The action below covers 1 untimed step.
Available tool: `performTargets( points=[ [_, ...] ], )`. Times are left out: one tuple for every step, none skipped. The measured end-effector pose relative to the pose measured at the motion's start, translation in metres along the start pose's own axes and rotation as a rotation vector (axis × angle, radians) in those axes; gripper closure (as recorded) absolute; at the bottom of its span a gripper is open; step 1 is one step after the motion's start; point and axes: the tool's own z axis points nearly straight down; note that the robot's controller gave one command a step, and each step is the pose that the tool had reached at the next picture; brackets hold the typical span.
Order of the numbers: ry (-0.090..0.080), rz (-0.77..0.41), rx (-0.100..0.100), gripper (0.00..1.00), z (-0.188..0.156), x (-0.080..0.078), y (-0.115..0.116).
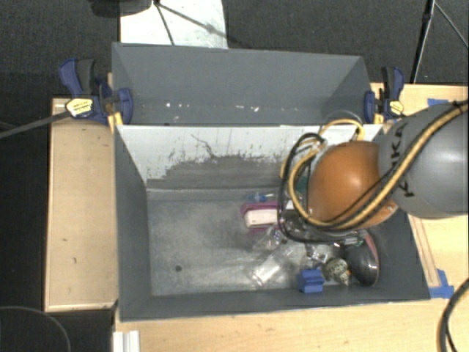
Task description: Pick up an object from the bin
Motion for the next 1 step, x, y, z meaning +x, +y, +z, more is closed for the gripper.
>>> performTargets(
  points=[
    [0.012,-0.041,-0.020,0.00,0.0125,-0.0049,-0.0062]
  ],
)
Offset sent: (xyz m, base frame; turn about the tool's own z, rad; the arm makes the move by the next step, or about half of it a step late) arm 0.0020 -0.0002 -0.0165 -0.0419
